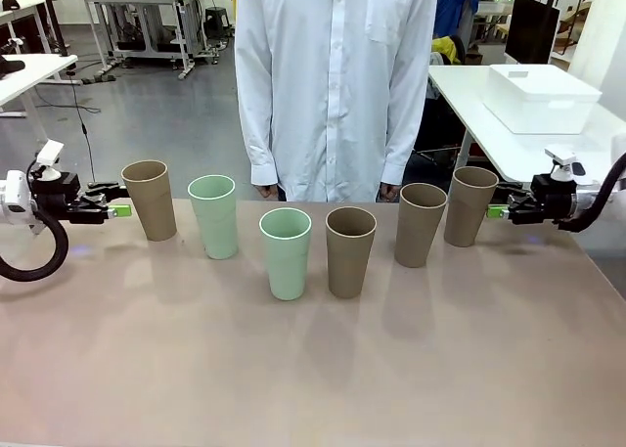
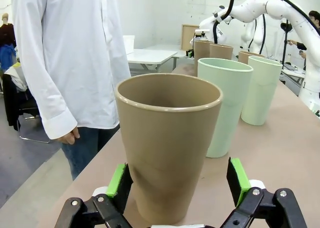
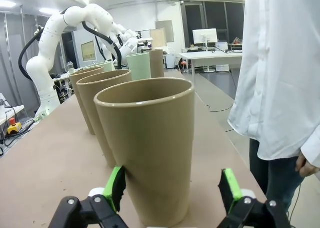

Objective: Stack the cups and store them in the basket.
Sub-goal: Pick up two Reusable plastic cups , one in each hand.

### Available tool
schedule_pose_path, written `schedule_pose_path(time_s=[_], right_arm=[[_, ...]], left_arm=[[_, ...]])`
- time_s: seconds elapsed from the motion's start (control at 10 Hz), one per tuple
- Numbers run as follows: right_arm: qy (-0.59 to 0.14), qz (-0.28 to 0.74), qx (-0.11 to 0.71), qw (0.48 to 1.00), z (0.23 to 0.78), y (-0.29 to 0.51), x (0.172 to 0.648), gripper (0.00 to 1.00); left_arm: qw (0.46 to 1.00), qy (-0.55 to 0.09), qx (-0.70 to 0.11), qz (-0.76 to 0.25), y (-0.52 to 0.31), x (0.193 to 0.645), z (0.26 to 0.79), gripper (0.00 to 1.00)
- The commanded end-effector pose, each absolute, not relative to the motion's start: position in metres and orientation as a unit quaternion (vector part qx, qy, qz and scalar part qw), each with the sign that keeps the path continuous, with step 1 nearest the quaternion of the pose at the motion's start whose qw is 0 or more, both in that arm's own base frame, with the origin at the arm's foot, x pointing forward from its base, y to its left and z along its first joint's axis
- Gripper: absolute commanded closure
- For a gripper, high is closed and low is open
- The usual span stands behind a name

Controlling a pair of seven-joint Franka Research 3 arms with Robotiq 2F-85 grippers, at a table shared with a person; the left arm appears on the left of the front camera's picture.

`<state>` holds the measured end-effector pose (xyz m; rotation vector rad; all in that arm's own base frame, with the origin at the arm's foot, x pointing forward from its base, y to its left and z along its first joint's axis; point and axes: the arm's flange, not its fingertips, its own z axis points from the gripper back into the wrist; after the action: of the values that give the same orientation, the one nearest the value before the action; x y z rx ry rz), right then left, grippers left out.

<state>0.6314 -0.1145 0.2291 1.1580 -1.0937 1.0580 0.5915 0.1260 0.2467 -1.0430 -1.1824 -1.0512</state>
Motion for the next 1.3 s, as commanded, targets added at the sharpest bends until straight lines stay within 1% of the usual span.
schedule_pose_path(time_s=[0.0,0.6,1.2], right_arm=[[-0.457,0.463,0.500,0.571,0.227,-0.107,0.640,0.00],[-0.436,0.475,0.517,0.563,0.217,-0.095,0.634,0.00],[-0.437,0.474,0.527,0.554,0.209,-0.073,0.635,0.00]], left_arm=[[0.580,-0.515,-0.446,-0.446,0.122,0.600,0.247,0.00],[0.570,-0.505,-0.465,-0.451,0.100,0.606,0.248,0.00],[0.582,-0.498,-0.450,-0.458,0.087,0.618,0.232,0.00]])
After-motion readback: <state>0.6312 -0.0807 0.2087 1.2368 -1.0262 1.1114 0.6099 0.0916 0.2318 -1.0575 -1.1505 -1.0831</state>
